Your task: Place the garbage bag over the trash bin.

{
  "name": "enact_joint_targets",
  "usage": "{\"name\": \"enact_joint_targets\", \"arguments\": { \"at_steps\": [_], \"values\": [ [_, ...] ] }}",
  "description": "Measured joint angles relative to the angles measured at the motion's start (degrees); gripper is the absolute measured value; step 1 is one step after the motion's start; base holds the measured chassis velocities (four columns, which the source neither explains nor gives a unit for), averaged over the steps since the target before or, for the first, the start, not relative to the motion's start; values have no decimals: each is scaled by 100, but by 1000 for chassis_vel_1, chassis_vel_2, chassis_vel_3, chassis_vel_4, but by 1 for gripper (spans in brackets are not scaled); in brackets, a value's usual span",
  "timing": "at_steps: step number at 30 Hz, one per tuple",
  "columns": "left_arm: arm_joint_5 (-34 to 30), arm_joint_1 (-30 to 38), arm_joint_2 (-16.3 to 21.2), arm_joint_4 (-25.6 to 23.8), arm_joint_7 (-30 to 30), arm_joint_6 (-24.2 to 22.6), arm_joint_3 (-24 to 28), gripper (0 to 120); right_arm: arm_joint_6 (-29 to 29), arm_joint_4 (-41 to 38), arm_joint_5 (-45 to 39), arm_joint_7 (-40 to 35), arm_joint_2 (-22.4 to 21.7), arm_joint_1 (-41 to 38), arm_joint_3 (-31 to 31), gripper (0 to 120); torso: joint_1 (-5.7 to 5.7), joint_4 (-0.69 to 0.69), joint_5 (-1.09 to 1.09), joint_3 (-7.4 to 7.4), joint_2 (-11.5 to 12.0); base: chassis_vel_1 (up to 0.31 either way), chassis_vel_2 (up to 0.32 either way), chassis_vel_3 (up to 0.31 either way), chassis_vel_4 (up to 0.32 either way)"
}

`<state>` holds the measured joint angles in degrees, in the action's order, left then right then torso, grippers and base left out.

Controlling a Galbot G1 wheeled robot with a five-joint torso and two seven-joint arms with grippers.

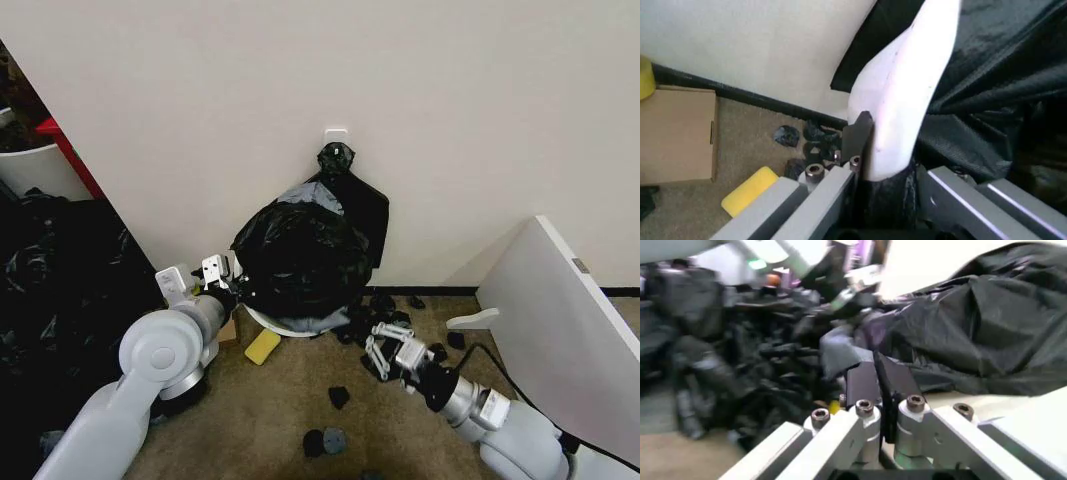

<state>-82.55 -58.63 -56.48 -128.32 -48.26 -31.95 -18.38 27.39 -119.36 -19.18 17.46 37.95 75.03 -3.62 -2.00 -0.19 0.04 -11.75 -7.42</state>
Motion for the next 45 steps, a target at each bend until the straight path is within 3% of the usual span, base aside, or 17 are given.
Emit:
{"name": "enact_joint_targets", "arguments": {
  "at_steps": [5, 6, 7, 12, 18, 25, 27, 31, 33, 34, 36, 38, 42, 45],
  "values": [
    [-161, -10, 22, -89, -49, -20, -67, 0, 236, 363, 436, 287, 150, -121, 5, 0, 0, 0, 0, 0, 0, 0, 0, 0, 0],
    [-241, -10, 11, -136, -79, -45, -76, 0, 261, 495, 764, 235, 211, -177, -7, 0, 0, 0, 0, 0, 0, 0, 0, 0, 0],
    [-311, -23, -25, -242, -117, -83, -50, 0, 279, 828, 1676, -34, 377, -329, -78, 0, 0, 0, 1, 0, 0, 0, 0, 0, 0],
    [-324, -29, -74, -279, -130, -97, 58, 0, 286, 1104, 2505, -359, 609, -438, -139, 0, 0, 0, 0, 0, 0, 0, 0, 0, 0],
    [-328, -134, -109, -356, -148, -117, 222, 0, 393, 1796, 4450, -1166, 973, -727, -515, 0, 0, 2, 1, 0, 0, 0, 0, 0, 0],
    [-309, -148, -114, -353, -153, -118, 233, 0, 100, 1965, 4662, -1852, 865, -626, -572, 3, 0, 1, 0, 0, 0, 0, 0, 0, 0],
    [-303, -137, -114, -344, -151, -118, 221, 0, 51, 1969, 4508, -1903, 797, -578, -567, 8, 0, 2, 2, 0, 0, 0, 0, 0, 0],
    [-283, -111, -111, -267, -141, -118, 213, 0, 338, 1846, 2592, -1294, 475, -429, -422, 24, 0, -2, 1, 0, 0, 0, 0, 0, 0],
    [-244, -89, -99, -190, -123, -99, 200, 0, 711, 1887, 1166, -174, 296, -427, -456, 34, 0, 1, 0, 0, 0, 0, 0, 0, 0],
    [-244, -89, -99, -190, -123, -99, 200, 0, 711, 1887, 1166, -174, 296, -427, -456, 34, 0, 1, 0, 0, 0, 0, 0, 0, 0],
    [-177, -62, -70, -88, -86, -90, 241, 0, 1050, 2136, -72, 1304, 136, -523, -761, 42, 0, 2, 2, 0, 0, 0, 0, 0, 0],
    [-68, -49, -10, -41, -8, -54, 358, 0, 1113, 2354, -490, 2162, 63, -620, -1263, 51, 0, -1, 1, 0, 0, 0, 0, 0, 0],
    [122, -118, 86, -35, 159, 77, 575, 0, 952, 2412, -681, 2113, 48, -745, -1813, 65, 0, 0, 0, 0, 0, 0, 0, 0, 0],
    [722, -273, 201, 23, 611, 373, 747, 0, 115, 1987, -907, 952, 24, -754, -2148, 76, 0, 0, 0, 0, 0, 0, 0, 0, 0]
  ]
}}
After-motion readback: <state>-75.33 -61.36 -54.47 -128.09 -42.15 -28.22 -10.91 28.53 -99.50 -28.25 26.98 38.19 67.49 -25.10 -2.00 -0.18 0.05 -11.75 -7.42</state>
